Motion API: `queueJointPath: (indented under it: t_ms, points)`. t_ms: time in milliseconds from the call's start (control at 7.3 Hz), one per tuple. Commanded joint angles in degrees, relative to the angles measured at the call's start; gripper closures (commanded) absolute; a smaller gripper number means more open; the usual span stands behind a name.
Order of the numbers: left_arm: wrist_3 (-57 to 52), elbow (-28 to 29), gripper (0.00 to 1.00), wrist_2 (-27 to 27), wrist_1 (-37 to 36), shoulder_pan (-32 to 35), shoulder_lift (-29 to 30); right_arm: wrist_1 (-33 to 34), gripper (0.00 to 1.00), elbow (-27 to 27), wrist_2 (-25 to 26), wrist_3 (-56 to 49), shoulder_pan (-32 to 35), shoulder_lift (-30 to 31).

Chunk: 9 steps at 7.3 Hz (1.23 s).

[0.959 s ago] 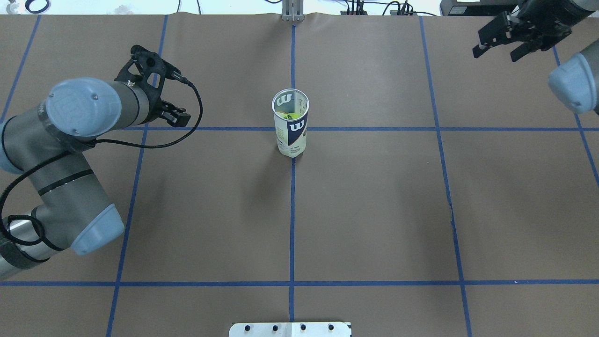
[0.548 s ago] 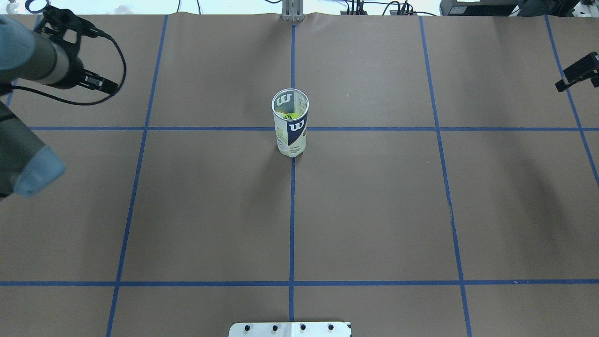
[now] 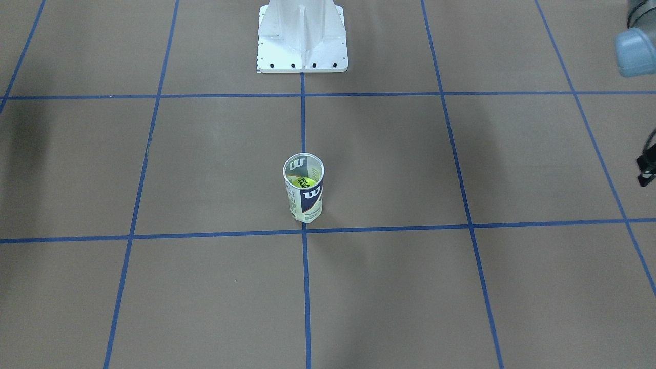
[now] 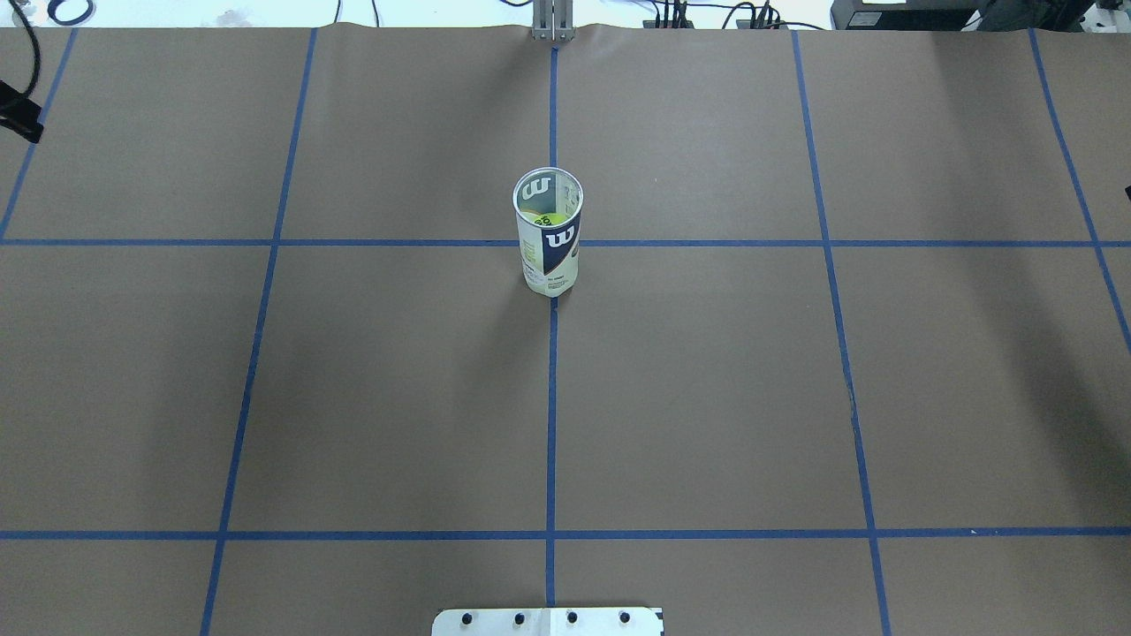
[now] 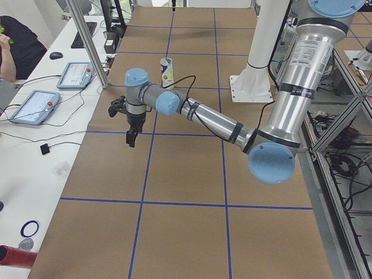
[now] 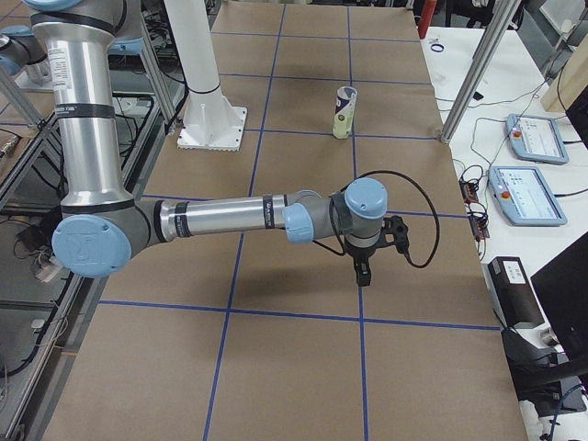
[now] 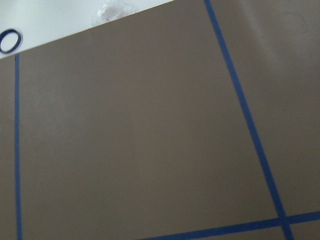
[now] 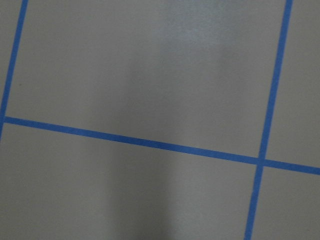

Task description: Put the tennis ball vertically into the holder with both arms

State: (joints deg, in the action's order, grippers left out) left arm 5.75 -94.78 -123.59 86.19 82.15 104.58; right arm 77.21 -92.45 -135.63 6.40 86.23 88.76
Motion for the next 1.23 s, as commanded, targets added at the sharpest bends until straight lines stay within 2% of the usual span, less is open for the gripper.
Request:
queueJointPath:
  t_ms: [0,137,411,548,685,822,959,1096]
  points:
    - [-8.6,9.7,0.01,-0.9,-0.4,7.0,-0.3,-13.6,0.01,2.8,-1.0,0.5,1.6,6.9]
    - [-9.1,11.2,0.01,-0.9,0.4,7.0,-1.1,-14.1,0.01,2.5,-4.6,-0.1,1.6,8.6]
    - [-13.9,11.8,0.01,-1.3,4.7,7.0,-5.1,-13.4,0.01,1.8,-5.7,0.4,1.6,9.4]
    - [-13.6,11.3,0.01,-3.2,3.9,7.0,-5.2,-9.6,0.01,1.4,-5.8,0.4,1.6,8.8]
    - [-13.5,11.2,0.01,-8.7,4.0,7.0,-5.6,-3.3,0.01,-1.0,-5.7,0.4,1.2,7.7]
    - [-13.4,10.8,0.01,-8.5,3.9,7.1,-5.6,4.4,0.01,-4.5,-5.5,0.4,1.0,6.7]
    - [-13.4,11.1,0.01,-4.3,4.0,7.3,-6.3,6.7,0.01,-4.5,-4.5,-0.5,1.1,6.4]
    - [-13.5,11.0,0.01,-3.9,3.6,7.8,-6.4,7.1,0.01,-4.4,-2.9,-0.5,1.1,6.4]
